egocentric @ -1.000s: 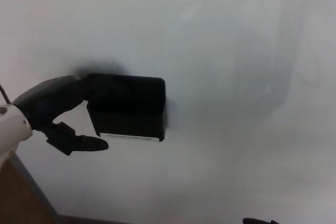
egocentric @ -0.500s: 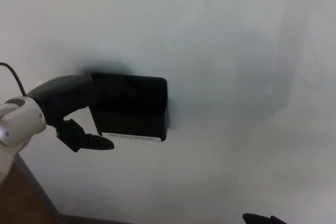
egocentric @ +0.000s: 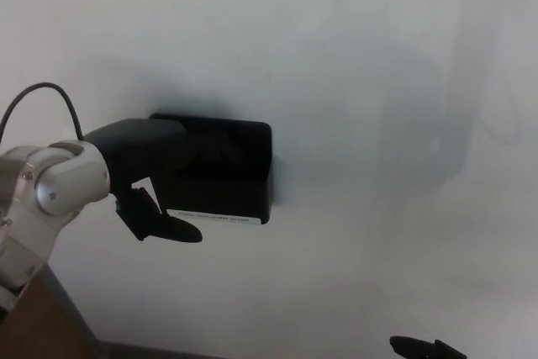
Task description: A magnetic marker holder is on the left hand side of the white board, the robot put the index and middle finger into the opening of the container and pull off the magnetic holder and hand it to a human on the left hand side.
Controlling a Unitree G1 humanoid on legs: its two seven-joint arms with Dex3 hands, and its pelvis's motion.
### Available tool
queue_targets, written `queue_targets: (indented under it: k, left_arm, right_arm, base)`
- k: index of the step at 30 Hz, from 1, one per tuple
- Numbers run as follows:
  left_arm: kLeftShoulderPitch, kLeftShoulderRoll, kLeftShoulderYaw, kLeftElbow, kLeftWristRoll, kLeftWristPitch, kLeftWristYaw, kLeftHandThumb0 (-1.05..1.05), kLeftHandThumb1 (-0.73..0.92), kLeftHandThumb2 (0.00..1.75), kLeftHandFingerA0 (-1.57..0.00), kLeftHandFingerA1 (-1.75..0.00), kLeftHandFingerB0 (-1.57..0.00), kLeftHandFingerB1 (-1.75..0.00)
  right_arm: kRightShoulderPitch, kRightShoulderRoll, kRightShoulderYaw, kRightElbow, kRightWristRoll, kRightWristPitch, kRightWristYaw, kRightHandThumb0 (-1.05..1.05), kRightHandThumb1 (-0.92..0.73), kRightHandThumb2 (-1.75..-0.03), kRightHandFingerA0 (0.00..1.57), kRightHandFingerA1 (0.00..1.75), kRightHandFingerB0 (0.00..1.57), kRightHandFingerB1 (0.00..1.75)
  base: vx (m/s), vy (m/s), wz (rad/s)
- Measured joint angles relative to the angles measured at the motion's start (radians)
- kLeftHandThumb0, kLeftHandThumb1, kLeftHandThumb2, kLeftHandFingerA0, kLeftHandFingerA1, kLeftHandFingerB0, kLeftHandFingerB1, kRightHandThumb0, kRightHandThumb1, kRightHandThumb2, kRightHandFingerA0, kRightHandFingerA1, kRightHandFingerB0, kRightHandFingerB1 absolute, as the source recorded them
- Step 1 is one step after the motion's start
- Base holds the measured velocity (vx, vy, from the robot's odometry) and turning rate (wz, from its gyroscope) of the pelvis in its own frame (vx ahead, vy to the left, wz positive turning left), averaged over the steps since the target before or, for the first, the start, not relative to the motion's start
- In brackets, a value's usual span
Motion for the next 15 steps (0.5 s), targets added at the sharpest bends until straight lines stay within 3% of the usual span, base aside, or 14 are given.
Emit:
queue_targets:
  k: [5,6,11,13,14,15]
  left_arm:
    - [-0.046,-0.012,-0.037,0.016,0.041,0.021,-0.030,-0.80,0.46,0.80,-0.36,-0.44,-0.25,-0.39]
    - [-0.056,-0.015,-0.047,0.020,0.052,0.025,-0.035,-0.77,0.55,0.58,-0.42,-0.36,-0.29,-0.30]
    - [-0.102,-0.024,-0.099,0.039,0.097,0.029,-0.067,-0.77,0.56,0.58,-0.41,-0.35,-0.28,-0.30]
    - [-0.110,-0.023,-0.106,0.040,0.107,0.030,-0.076,-0.78,0.54,0.58,-0.49,-0.39,-0.30,-0.30]
    - [-0.116,-0.024,-0.111,0.041,0.114,0.030,-0.084,-0.91,0.51,0.81,-0.55,-0.50,-0.29,-0.38]
    - [-0.119,-0.023,-0.115,0.042,0.120,0.030,-0.088,-0.91,0.51,0.81,-0.55,-0.50,-0.29,-0.38]
  right_arm:
    - [-0.003,0.000,0.000,-0.004,-0.001,0.000,0.000,-0.53,-0.71,-0.62,0.76,0.48,0.67,0.45]
    - [-0.003,0.000,-0.001,-0.004,-0.001,0.000,0.000,-0.54,-0.71,-0.62,0.75,0.48,0.67,0.45]
    - [-0.009,0.000,-0.001,-0.007,-0.001,0.000,0.001,-0.55,-0.72,-0.62,0.75,0.48,0.67,0.45]
    - [-0.010,0.000,-0.001,-0.009,-0.001,0.000,0.001,-0.56,-0.71,-0.62,0.74,0.48,0.67,0.45]
    - [-0.011,0.000,-0.001,-0.010,-0.001,0.000,0.001,-0.56,-0.72,-0.62,0.73,0.48,0.67,0.45]
    - [-0.012,0.000,-0.001,-0.011,-0.001,0.000,0.001,-0.56,-0.72,-0.62,0.73,0.48,0.67,0.45]
  base:
    - [0.00,0.000,0.00]
    - [0.00,0.000,0.00]
    - [0.00,0.000,0.00]
    - [0.00,0.000,0.00]
    - [0.00,0.000,0.00]
    - [0.00,0.000,0.00]
